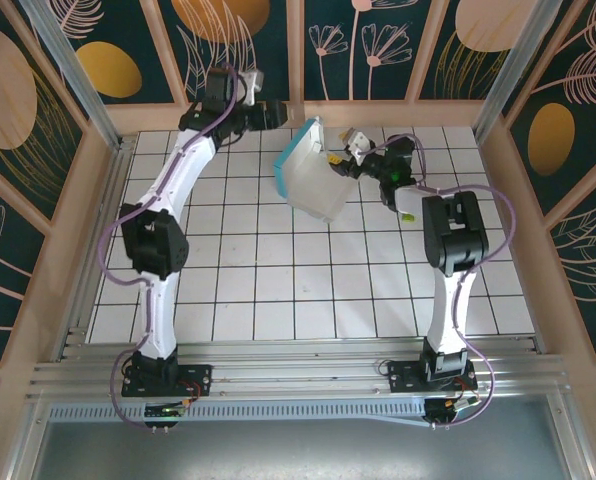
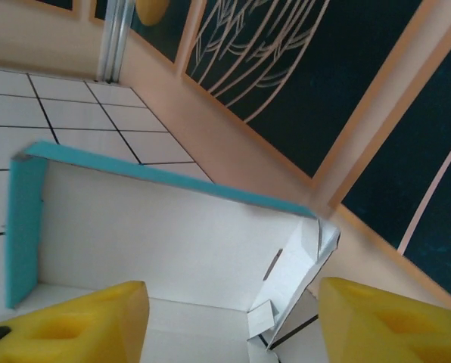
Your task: Fold the paper box
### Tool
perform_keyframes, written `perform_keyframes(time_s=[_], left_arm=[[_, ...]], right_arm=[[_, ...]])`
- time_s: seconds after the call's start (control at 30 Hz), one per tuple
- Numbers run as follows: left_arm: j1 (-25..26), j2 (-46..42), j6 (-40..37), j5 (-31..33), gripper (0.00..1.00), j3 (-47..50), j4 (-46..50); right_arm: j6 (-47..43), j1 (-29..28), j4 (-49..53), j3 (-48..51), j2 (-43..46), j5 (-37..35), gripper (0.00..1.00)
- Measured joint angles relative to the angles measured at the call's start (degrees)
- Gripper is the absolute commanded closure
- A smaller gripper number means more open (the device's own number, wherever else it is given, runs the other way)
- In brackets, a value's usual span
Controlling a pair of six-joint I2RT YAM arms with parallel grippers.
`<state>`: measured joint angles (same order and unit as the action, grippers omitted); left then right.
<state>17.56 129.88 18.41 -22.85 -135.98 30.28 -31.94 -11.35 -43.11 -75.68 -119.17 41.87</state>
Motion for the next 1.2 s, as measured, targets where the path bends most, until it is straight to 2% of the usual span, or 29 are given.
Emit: perform_keyframes(time_s=[0.1,0.23,0.37,0.5,0.63,0.9,1.2], left_arm=[[0.0,5.0,-3.8,-1.3,0.16,-6.7,2.9],[0.6,6.3,-9.0,-0.8,0.01,-2.5,2.8],[2.5,7.2,-12.8,1.6,0.02,0.1,2.1],[4.1,9.1,-13.5,3.0,0.04,-0.3,0.9],[4.7,11.7,-13.5,5.3,0.1,-0.7,-0.3],[4.6,15.4,-13.0,5.7,0.34,-1.1,-0.7],[4.6,15.5,-13.6,2.3,0.58,-0.7,0.0]], right_arm=[[3.0,0.0,8.1,-0.2,4.3,-0.4,0.29],[6.6,-0.1,22.7,-4.4,6.2,-1.5,0.26],[7.5,-0.5,34.7,-6.1,7.0,-2.8,0.22],[7.2,-2.1,42.4,-5.8,8.0,-4.9,0.21],[6.8,-3.9,46.0,-4.1,10.1,-6.6,0.2],[6.3,-4.9,48.0,-2.3,14.3,-9.3,0.2],[6.4,-4.9,48.1,-0.6,16.5,-12.9,0.2]])
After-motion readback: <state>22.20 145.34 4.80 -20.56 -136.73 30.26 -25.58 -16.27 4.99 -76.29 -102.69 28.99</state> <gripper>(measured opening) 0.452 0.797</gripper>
